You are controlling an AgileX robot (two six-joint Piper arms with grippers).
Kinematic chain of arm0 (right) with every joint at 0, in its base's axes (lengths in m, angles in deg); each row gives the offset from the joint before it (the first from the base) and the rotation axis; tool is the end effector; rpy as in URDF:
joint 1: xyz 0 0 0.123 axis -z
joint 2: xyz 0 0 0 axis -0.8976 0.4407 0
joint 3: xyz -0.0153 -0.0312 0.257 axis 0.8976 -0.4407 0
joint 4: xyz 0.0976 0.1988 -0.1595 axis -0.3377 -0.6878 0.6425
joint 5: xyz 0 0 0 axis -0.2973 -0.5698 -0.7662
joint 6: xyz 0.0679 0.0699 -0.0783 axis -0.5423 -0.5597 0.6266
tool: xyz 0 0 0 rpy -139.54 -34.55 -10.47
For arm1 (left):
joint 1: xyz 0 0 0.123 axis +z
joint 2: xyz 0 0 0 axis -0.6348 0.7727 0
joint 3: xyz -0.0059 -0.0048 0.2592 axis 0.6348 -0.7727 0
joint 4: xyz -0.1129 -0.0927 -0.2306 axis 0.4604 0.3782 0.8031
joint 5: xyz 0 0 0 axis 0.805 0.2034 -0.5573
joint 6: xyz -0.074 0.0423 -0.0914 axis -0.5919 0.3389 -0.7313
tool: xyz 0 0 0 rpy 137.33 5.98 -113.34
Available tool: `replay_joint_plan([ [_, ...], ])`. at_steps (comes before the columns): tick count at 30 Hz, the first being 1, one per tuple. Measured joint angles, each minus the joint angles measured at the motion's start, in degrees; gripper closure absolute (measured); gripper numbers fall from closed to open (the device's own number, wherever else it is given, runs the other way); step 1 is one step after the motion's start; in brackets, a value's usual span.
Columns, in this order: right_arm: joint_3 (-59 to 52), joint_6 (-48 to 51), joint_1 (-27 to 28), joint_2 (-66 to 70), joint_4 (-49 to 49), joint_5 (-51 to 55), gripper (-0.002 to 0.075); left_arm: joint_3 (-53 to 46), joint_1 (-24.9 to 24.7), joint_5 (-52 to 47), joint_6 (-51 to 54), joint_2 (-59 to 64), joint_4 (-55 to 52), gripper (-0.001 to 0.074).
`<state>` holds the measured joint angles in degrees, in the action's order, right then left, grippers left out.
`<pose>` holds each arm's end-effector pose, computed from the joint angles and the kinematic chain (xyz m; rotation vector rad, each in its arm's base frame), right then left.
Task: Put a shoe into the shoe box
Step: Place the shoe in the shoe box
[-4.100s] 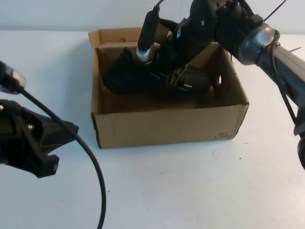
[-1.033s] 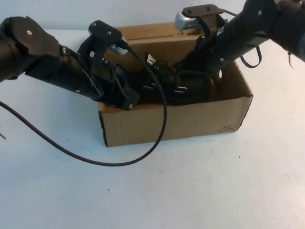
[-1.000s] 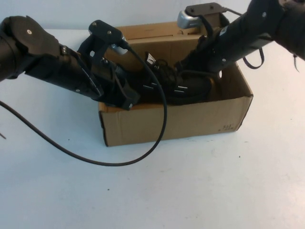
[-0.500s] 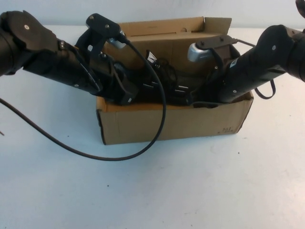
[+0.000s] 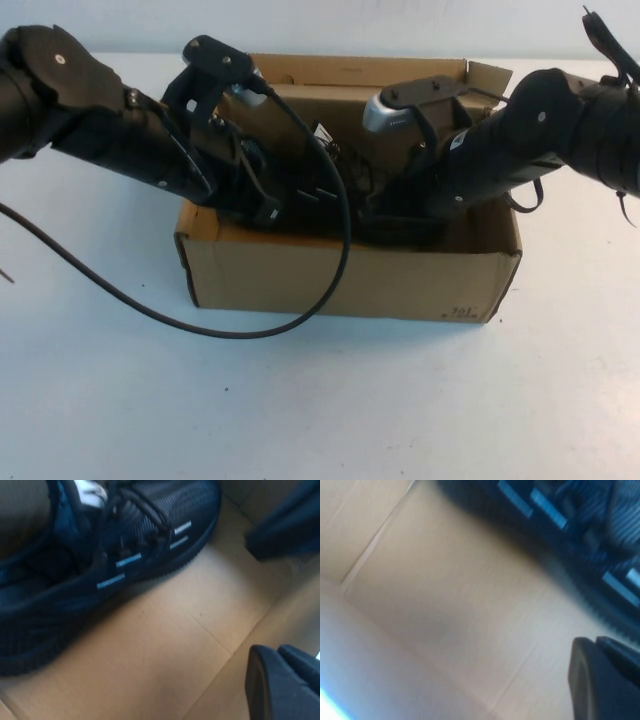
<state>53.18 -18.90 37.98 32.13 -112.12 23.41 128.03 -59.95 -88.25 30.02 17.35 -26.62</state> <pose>0.3853 0.2198 0.1915 -0.6355 2.4636 0.4921 0.3572 -0.1981 0.2305 1.0996 2.1591 -0.5980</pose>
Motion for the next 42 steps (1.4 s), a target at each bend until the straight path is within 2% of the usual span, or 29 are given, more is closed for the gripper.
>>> replay_joint_plan([
  [8,0.0,2.15,0.0,4.98,-1.63,-5.76,0.0742,0.0,0.0,-1.17,-0.13,4.67,0.0,0.0736],
  [25,4.56,1.46,0.0,11.73,-3.03,-15.58,0.0742,-0.1,0.0,-2.2,-0.26,5.28,-1.5,0.0736],
  [32,4.58,1.72,0.0,11.73,-3.11,-13.9,0.0742,-0.1,0.0,-2.2,-0.39,5.28,-1.5,0.0736],
  [42,4.58,8.28,0.0,4.56,-3.11,-11.02,0.0742,0.03,0.0,-1.57,-0.19,3.66,-1.95,0.0736],
])
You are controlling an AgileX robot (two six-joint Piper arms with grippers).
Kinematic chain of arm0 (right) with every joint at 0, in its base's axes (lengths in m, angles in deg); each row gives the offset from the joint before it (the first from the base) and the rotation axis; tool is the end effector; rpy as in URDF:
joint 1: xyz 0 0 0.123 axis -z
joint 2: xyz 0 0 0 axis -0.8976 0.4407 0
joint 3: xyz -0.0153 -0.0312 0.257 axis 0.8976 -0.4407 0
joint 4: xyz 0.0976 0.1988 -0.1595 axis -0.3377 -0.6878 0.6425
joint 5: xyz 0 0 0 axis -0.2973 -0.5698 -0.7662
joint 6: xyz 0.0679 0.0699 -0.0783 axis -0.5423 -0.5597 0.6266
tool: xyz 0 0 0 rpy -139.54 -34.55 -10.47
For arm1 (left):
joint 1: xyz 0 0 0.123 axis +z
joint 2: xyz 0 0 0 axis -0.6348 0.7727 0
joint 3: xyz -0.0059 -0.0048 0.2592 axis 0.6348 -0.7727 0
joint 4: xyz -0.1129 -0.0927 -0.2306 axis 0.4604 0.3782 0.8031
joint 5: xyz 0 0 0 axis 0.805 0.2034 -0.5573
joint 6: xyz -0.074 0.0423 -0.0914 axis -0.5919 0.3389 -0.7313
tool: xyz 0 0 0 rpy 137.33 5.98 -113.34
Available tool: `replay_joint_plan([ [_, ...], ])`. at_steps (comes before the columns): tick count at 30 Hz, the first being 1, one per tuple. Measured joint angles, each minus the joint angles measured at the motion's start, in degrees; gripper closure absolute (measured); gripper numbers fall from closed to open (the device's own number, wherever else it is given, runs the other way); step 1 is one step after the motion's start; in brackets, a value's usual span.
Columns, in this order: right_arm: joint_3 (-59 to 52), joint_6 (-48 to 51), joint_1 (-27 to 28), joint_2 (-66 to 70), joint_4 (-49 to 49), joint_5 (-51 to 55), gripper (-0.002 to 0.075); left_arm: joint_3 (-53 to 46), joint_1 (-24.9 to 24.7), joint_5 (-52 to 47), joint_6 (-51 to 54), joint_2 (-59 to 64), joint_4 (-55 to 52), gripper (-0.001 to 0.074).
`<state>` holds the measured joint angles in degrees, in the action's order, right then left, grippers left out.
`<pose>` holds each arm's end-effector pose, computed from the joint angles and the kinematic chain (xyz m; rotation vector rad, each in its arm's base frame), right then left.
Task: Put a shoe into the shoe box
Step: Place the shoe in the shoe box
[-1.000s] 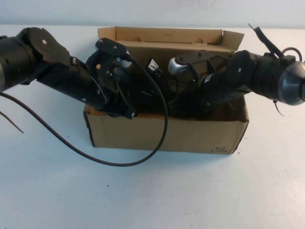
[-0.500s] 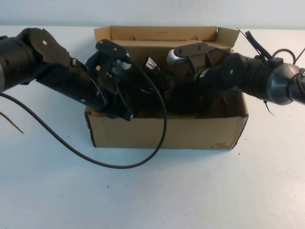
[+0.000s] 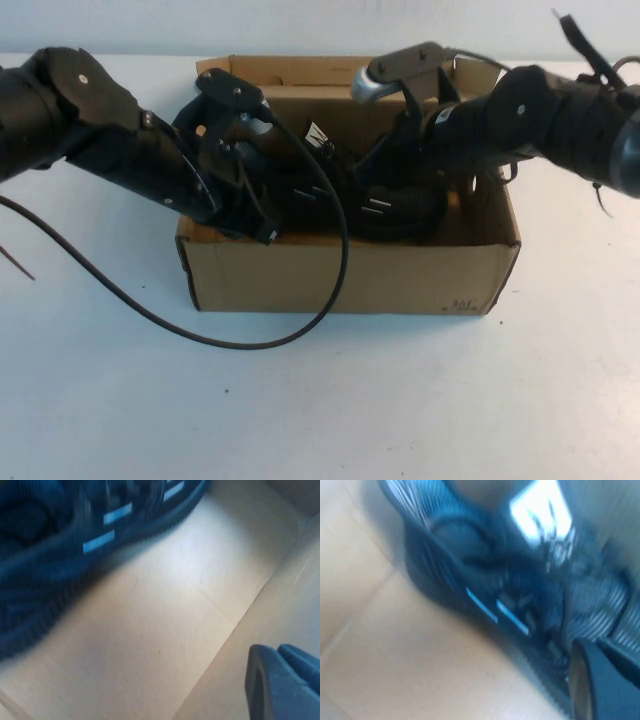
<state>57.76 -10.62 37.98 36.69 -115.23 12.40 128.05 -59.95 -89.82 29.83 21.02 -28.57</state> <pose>0.4208 0.2312 0.1972 -0.6570 2.2473 0.4383 0.3598 -0.1983 0.2018 1.1517 2.2371 -0.6023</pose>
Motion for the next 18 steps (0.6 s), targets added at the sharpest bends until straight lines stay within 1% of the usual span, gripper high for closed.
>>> replay_joint_plan([
  [5,0.0,3.55,0.0,-6.88,-1.53,0.9,0.0742,2.12,0.0,0.72,0.09,-4.83,0.02,0.0736],
  [9,0.0,5.37,0.0,-13.79,-2.05,3.39,0.0742,3.8,0.0,0.36,-0.14,-11.0,0.02,0.0736],
  [14,0.0,6.15,0.0,-22.6,-2.05,8.64,0.0742,3.8,0.0,-6.01,-2.03,-20.43,0.02,0.0736],
  [18,0.0,6.23,0.0,-29.89,-2.05,14.08,0.0742,0.3,0.0,-12.0,-3.82,-28.25,-0.38,0.0736],
])
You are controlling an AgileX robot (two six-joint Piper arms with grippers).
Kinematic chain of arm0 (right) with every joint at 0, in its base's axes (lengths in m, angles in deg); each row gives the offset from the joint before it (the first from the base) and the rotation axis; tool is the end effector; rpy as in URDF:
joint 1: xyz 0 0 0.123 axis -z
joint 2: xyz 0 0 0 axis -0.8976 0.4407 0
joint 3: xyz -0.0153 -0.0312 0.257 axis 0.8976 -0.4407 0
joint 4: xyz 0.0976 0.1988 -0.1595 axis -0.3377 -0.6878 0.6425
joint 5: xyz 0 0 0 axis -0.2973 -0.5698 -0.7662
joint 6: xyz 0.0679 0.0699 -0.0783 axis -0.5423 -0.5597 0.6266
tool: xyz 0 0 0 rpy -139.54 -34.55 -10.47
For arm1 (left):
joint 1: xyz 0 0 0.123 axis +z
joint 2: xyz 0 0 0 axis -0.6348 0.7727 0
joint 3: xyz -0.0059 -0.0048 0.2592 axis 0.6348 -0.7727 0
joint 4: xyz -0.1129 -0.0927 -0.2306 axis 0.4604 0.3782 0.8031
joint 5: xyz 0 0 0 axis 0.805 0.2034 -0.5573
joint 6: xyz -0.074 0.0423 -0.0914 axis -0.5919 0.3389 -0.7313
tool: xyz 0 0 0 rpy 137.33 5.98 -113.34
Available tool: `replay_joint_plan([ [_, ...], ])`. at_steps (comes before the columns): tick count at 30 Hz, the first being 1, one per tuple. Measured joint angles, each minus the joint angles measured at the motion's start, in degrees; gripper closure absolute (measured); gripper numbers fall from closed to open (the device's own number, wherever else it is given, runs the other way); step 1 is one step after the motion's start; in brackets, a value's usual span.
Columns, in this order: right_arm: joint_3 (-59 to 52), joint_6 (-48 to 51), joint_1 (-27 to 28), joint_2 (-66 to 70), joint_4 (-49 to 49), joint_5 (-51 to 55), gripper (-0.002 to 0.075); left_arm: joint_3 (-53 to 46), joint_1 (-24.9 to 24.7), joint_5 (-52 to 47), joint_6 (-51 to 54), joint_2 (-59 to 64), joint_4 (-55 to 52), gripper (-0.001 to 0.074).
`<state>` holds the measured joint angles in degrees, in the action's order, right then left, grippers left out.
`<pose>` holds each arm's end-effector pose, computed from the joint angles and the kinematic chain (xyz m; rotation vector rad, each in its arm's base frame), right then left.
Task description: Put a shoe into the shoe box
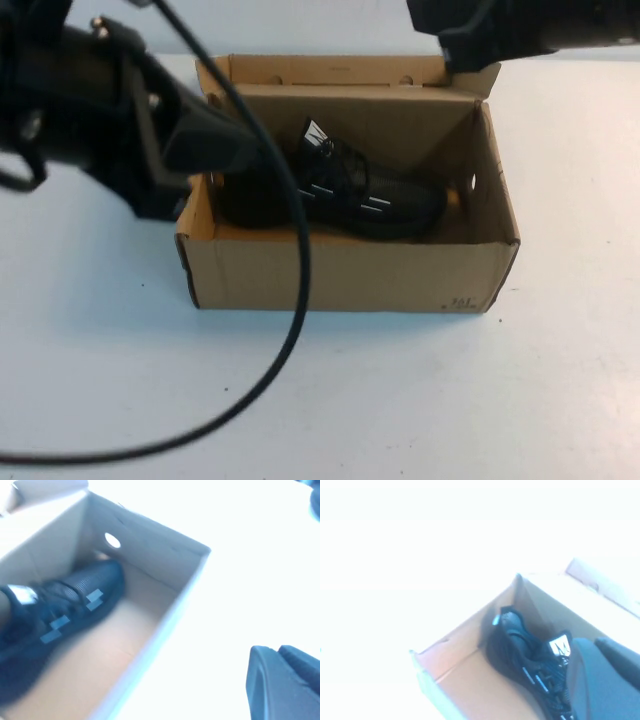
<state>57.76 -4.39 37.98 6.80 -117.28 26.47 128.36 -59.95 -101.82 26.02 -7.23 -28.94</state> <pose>0.3129 0.1943 0.4018 -0.8052 1.8676 0.4939 0.2587 -0.1708 0.3713 1.1900 1.8901 -0.5981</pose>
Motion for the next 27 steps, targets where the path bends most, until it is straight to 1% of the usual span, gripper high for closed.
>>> replay_joint_plan([
  [5,-1.75,-0.93,0.0,-8.54,0.0,3.92,0.0742,-8.78,0.0,-2.22,-3.6,-11.55,-2.74,0.0736],
  [9,-7.7,-3.8,0.0,-16.42,1.53,4.32,0.0742,-18.48,0.0,-2.32,-6.93,-22.31,-3.9,0.0736],
  [12,-14.24,-7.06,0.0,-23.25,5.61,4.54,0.0742,-24.75,0.0,-1.71,-10.32,-30.59,-5.35,0.0736],
  [15,-20.15,-11.03,0.0,-29.74,11.92,4.85,0.0742,-29.3,0.0,0.29,-13.99,-38.79,-9.27,0.0736],
  [20,-29.35,-16.36,0.0,-41.17,23.87,3.21,0.0742,-31.79,0.0,7.07,-21.86,-45.88,-22.37,0.0736],
  [22,-33.46,-17.11,0.0,-46.06,26.21,1.17,0.0742,-31.79,0.0,9.37,-23.85,-46.77,-26.39,0.0736],
  [27,-44.48,-17.5,0.0,-56.99,26.73,-4.23,0.0742,-31.79,0.0,11.14,-24.77,-46.87,-27.41,0.0736],
])
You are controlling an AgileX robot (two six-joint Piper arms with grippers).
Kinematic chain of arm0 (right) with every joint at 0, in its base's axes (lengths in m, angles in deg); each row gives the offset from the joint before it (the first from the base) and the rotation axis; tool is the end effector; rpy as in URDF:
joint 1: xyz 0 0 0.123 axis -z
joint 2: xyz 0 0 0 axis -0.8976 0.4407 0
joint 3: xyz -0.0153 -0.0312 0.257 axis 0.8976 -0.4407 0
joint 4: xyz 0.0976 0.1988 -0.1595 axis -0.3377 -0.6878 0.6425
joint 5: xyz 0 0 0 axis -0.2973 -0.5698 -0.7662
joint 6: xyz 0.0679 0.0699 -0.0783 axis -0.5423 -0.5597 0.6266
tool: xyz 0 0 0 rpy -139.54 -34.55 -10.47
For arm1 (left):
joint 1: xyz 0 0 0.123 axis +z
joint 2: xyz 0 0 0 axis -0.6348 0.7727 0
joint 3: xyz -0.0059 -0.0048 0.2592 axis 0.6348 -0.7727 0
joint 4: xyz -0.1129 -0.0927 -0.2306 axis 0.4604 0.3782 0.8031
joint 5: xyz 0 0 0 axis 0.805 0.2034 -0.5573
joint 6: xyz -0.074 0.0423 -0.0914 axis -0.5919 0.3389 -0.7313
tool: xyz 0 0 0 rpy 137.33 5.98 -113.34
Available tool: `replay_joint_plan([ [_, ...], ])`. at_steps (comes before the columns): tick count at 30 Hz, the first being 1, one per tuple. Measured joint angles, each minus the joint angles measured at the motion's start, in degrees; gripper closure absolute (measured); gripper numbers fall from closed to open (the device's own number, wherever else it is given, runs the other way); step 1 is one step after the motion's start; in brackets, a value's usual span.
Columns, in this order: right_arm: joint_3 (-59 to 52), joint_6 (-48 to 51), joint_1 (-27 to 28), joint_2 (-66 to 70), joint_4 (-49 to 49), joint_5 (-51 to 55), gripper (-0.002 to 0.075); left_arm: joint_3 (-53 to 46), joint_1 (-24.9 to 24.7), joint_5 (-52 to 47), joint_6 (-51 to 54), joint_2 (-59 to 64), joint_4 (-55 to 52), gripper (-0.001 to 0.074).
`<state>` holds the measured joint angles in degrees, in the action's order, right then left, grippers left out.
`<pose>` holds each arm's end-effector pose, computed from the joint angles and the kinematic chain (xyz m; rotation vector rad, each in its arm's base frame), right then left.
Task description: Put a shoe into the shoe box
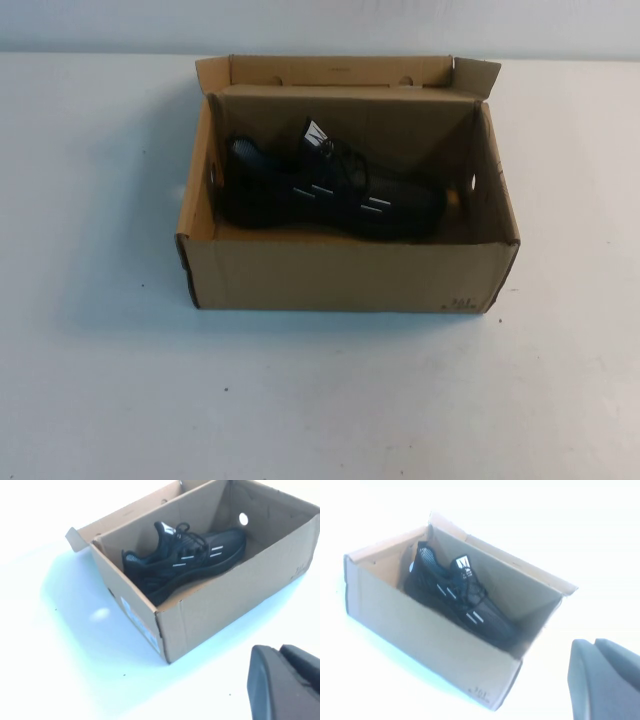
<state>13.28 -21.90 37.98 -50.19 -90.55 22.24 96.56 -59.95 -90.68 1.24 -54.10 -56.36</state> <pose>0.1287 0.0644 0.3603 -0.6085 1.6883 0.1733 0.1234 -0.0682 0.3503 0.7653 1.8141 -0.1825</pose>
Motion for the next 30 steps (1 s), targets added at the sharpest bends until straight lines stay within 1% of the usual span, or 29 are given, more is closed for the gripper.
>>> replay_joint_plan([
  [5,-11.24,-2.01,0.0,-9.32,0.0,-3.62,0.0742,0.0,0.0,0.6,0.0,0.0,1.85,0.0736],
  [9,-16.13,-6.64,0.0,-13.76,0.0,-4.91,0.0742,0.0,0.0,0.72,0.0,0.0,2.77,0.0736],
  [13,-17.15,-8.69,0.0,-14.79,0.0,-5.28,0.0742,0.0,0.0,0.72,0.0,0.0,3.01,0.0736],
  [30,-17.16,-8.97,0.0,-14.83,0.0,-5.4,0.0742,0.0,0.0,0.72,-2.07,0.0,3.34,0.0736],
])
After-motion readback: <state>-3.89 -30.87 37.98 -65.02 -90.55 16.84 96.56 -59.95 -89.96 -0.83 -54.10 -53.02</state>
